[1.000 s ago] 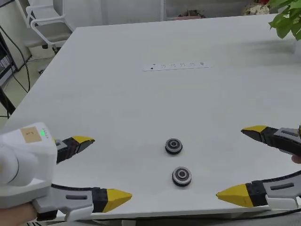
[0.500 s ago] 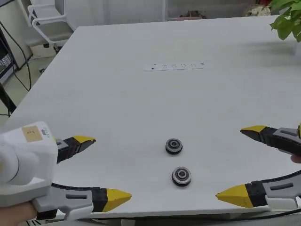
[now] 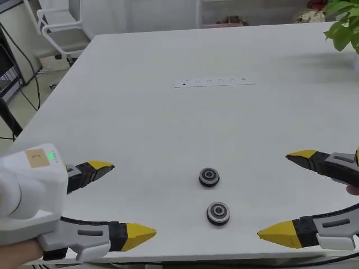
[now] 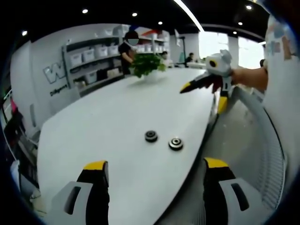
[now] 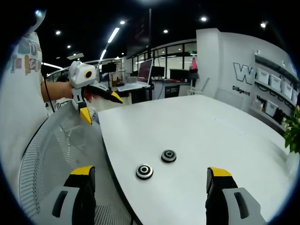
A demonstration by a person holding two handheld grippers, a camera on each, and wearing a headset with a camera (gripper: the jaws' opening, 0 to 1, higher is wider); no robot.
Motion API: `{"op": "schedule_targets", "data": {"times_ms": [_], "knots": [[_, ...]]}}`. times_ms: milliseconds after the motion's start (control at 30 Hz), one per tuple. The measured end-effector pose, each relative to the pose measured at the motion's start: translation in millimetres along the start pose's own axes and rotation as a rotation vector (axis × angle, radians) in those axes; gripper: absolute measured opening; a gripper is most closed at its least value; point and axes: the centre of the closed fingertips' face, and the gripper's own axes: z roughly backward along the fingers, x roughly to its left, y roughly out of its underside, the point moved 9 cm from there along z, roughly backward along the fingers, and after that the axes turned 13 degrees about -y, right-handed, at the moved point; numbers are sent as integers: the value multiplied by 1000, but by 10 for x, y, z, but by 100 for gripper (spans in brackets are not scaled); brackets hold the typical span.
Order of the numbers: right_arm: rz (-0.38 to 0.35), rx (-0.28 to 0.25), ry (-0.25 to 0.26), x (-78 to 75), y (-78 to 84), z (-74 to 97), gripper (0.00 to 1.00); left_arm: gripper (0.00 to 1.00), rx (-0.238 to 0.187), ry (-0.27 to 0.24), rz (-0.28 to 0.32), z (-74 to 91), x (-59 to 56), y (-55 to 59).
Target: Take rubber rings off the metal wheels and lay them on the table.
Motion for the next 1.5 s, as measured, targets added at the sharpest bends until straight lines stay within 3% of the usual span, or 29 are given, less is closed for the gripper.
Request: {"op": "schedule_targets", "data": {"times_ms": [767, 1267, 1500], "knots": [[-1, -1, -11, -108, 41, -66, 98, 82, 15, 16, -7, -121, 31, 9], [-29, -33, -44, -164, 93, -201, 95, 79, 2, 77, -51, -292, -47, -43], [-25, -15, -58, -219, 140, -266, 91, 77, -3, 106, -62, -370, -57, -45]]}}
